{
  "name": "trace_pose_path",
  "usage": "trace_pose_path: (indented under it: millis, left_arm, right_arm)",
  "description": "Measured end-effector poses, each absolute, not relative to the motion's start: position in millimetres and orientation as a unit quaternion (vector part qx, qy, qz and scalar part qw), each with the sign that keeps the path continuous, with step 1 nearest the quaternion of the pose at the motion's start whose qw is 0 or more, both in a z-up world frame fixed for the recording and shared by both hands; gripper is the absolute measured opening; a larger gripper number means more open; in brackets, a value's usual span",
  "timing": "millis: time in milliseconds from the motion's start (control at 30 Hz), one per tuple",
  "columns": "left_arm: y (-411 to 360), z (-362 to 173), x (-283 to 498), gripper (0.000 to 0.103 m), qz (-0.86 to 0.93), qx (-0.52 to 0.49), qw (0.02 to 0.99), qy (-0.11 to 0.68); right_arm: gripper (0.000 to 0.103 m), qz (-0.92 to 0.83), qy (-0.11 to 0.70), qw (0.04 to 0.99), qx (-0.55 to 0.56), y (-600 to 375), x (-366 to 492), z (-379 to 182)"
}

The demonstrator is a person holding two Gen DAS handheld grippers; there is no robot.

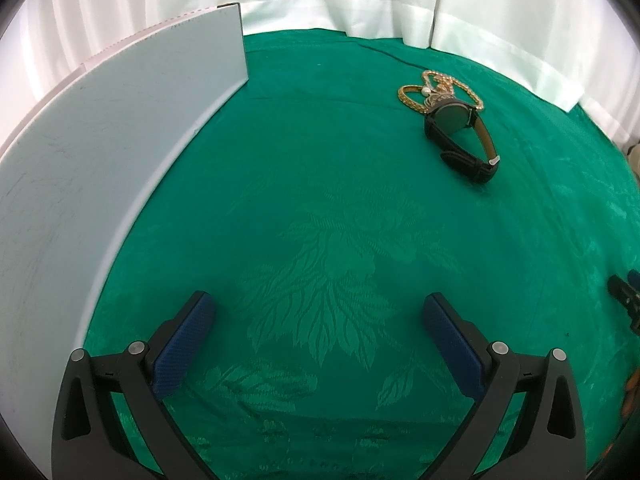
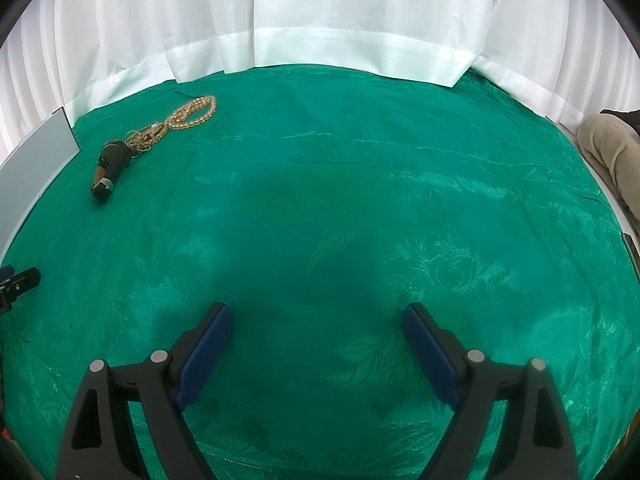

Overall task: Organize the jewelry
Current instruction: 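Withdraw both tools from the box back over the remaining jewelry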

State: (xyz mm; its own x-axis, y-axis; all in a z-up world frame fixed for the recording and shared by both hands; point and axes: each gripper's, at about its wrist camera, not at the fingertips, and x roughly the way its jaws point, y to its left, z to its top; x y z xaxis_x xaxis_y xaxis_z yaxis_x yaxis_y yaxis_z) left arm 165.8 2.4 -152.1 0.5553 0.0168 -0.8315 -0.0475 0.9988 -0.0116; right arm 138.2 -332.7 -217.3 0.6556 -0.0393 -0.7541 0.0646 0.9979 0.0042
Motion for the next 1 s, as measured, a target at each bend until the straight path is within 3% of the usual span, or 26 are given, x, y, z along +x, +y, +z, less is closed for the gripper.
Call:
trace_pose_path:
  millis: [800,1000]
  left_arm:
    - [4,-148,165,0.103,-0.003,-0.007,0.875,0.483]
    - [-15,-110,180,0.103,-0.072,-0.035,0.863,0.499]
  right_arm:
    - [0.09,-0.028,0.414,0.91,0.015,-333,138,-217]
    - [0.09,-0.028,0.414,0.91,0.016,-333,138,-217]
